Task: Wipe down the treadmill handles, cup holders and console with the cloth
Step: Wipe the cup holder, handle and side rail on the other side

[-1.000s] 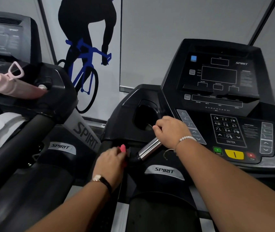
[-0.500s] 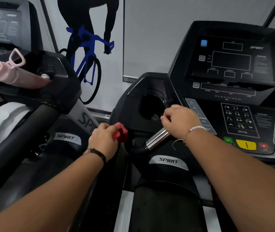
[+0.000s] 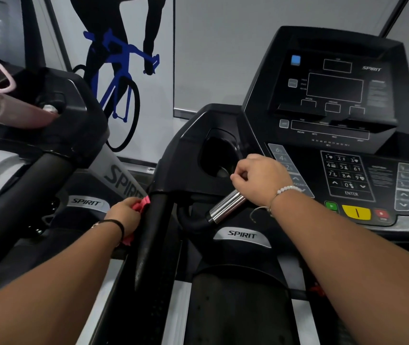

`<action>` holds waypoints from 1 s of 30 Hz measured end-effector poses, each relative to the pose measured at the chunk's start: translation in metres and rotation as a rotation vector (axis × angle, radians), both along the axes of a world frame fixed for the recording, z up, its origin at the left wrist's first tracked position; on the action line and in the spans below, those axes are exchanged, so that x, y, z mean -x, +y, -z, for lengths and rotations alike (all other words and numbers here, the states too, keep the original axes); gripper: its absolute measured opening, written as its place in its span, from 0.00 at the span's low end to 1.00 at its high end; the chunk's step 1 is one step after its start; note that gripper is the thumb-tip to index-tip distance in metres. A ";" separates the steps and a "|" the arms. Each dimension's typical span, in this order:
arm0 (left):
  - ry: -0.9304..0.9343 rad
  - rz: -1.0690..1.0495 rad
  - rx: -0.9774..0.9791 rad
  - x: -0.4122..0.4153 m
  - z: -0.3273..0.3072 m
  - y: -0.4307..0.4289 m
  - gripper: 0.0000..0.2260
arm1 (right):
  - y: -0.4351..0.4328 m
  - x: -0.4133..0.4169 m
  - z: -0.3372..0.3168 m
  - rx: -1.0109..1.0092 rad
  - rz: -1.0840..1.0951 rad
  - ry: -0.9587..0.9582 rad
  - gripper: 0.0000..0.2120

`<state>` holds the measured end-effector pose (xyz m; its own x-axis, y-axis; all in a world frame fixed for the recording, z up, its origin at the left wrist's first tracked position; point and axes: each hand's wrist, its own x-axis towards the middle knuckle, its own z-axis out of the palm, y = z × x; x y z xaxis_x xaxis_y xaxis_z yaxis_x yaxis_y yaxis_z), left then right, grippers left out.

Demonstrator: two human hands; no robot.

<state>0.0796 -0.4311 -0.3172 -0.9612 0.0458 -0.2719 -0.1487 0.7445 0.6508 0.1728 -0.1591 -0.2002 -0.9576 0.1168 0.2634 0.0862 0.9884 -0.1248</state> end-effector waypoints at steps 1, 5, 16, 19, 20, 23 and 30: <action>-0.032 0.029 0.009 0.003 0.002 -0.002 0.13 | 0.000 0.000 0.000 -0.001 -0.001 0.002 0.09; 0.024 0.072 0.063 0.005 -0.007 0.008 0.12 | 0.000 0.000 0.000 0.002 -0.017 0.017 0.09; 0.601 0.311 0.270 -0.052 -0.019 0.014 0.16 | -0.001 0.000 -0.001 -0.010 0.004 -0.011 0.08; 0.799 0.467 0.351 -0.065 -0.012 0.021 0.14 | -0.003 0.000 -0.003 -0.008 0.016 -0.023 0.08; 0.824 0.508 0.399 -0.065 -0.011 0.024 0.15 | -0.003 -0.001 -0.003 -0.012 0.024 -0.029 0.08; 0.720 0.566 0.499 -0.064 -0.020 0.034 0.19 | -0.004 0.000 -0.004 -0.023 0.046 -0.040 0.08; 0.301 0.519 0.120 -0.060 -0.049 0.043 0.25 | -0.019 -0.006 -0.008 -0.397 0.191 0.014 0.12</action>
<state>0.1393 -0.3883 -0.2677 -0.8570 0.5148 -0.0246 0.4306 0.7414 0.5147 0.1790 -0.1782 -0.1925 -0.9248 0.1787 0.3360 0.2732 0.9264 0.2591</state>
